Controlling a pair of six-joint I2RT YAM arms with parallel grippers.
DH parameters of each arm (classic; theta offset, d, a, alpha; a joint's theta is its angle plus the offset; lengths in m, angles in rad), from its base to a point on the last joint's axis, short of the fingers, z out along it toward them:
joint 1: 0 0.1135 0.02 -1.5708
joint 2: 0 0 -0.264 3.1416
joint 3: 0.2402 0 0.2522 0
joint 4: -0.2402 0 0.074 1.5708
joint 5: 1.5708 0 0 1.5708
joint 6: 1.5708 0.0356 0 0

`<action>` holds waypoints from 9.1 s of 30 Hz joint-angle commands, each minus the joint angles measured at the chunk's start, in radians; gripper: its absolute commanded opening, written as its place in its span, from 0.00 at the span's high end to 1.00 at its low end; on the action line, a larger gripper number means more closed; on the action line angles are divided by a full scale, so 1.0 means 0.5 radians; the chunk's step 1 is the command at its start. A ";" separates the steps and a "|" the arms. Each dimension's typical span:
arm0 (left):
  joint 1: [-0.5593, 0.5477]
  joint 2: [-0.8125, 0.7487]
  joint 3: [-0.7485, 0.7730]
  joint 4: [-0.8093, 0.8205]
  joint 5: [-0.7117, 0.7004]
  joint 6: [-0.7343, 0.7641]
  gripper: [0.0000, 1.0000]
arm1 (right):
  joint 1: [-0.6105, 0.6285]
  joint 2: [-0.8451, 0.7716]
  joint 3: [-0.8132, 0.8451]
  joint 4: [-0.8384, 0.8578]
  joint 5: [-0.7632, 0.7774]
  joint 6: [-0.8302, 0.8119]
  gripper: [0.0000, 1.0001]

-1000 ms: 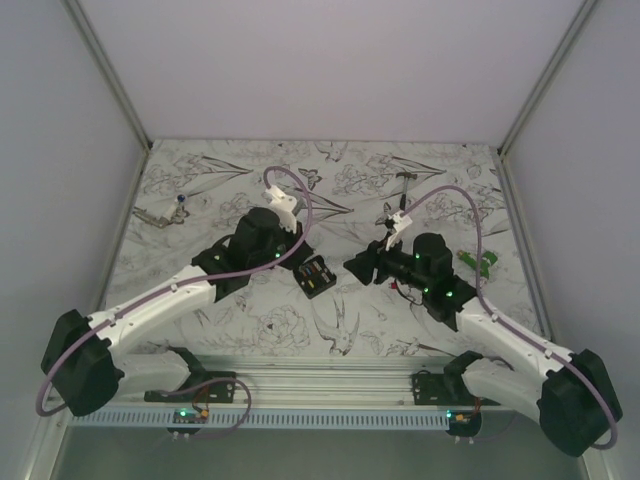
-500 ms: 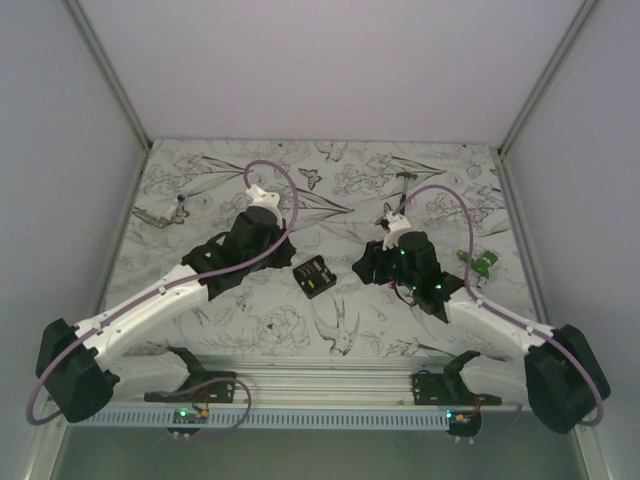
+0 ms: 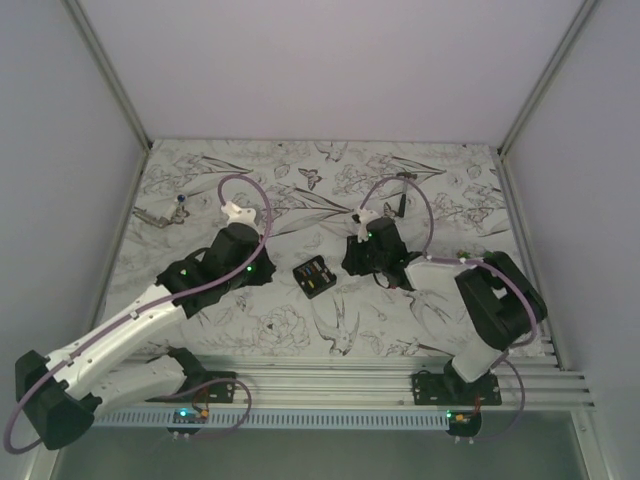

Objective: Snap on the fuse box
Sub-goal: Install the fuse at the fuse box base.

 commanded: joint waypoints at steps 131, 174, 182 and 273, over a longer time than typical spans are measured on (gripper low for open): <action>-0.330 1.491 0.392 -0.412 -0.245 -0.378 1.00 | 0.394 -0.699 -0.442 -0.085 0.923 -0.098 0.01; -0.350 1.437 0.310 -0.402 -0.257 -0.438 1.00 | 0.395 -0.743 -0.460 -0.078 0.873 -0.087 0.01; -0.395 1.456 0.292 -0.393 -0.247 -0.525 1.00 | 0.396 -0.771 -0.466 -0.082 0.874 -0.083 0.01; -0.191 1.298 0.139 -0.410 -0.083 -0.345 1.00 | 0.394 -0.835 -0.469 -0.103 0.835 -0.088 0.01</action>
